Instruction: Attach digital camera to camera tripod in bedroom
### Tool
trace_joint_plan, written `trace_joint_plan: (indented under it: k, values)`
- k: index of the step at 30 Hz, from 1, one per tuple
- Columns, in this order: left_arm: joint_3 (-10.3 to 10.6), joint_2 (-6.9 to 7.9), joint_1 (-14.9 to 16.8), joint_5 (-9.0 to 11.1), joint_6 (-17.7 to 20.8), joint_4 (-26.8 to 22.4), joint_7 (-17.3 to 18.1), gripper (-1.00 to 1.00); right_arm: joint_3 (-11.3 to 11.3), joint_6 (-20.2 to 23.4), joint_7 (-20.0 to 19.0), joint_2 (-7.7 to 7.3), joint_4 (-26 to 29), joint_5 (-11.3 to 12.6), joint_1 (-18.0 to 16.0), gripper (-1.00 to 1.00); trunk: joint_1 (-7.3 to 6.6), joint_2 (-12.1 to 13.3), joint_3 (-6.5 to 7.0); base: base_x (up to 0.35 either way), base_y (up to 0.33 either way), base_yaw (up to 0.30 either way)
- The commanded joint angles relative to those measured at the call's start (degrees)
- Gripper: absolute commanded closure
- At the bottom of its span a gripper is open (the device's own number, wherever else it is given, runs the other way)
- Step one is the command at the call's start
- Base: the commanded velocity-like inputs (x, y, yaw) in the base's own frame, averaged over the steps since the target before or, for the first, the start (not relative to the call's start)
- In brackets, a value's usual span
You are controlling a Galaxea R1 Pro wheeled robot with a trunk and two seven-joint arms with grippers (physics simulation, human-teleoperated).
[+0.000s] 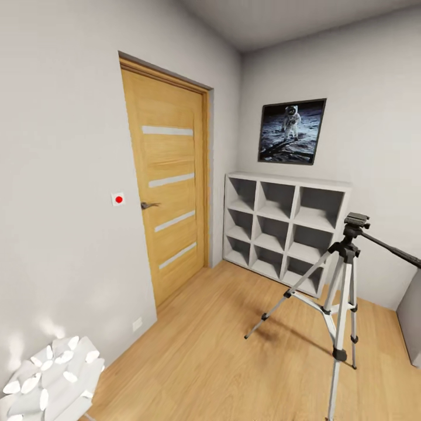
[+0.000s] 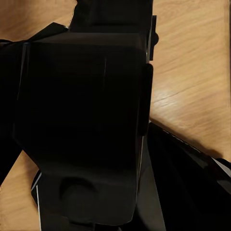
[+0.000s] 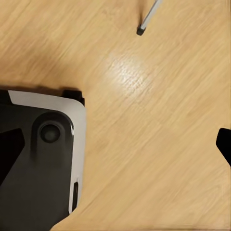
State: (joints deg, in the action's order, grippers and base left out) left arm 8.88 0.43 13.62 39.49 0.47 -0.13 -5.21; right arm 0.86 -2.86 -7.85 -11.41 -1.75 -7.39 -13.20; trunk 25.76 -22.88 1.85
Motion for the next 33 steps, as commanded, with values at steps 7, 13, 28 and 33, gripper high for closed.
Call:
trace_joint_plan:
  k: [7,13,28,33]
  values:
    - [0.45,0.16,-0.01,0.40,0.06,0.04,0.41,1.00,0.11,0.24,-0.77,0.04,-0.19,-0.57,-0.07,-1.00,0.02,-0.04,-0.02,0.000,0.000,-0.294]
    - [0.44,0.24,0.00,0.41,0.05,0.04,0.53,1.00,0.11,0.07,-0.88,0.85,-0.19,-0.67,-0.06,-1.00,0.02,-0.04,-0.02,0.000,0.000,-0.295]
    - [0.44,0.27,-0.01,0.58,0.05,0.04,0.52,1.00,0.11,-0.55,-0.79,1.01,-0.19,-0.71,-0.06,-1.00,0.02,-0.04,-0.02,0.000,0.000,-0.295]
    - [0.44,0.27,-0.01,0.59,0.06,0.04,0.54,1.00,0.11,-0.51,-0.77,1.03,-0.19,-0.77,-0.05,-1.00,0.02,-0.04,-0.02,0.000,0.000,-0.295]
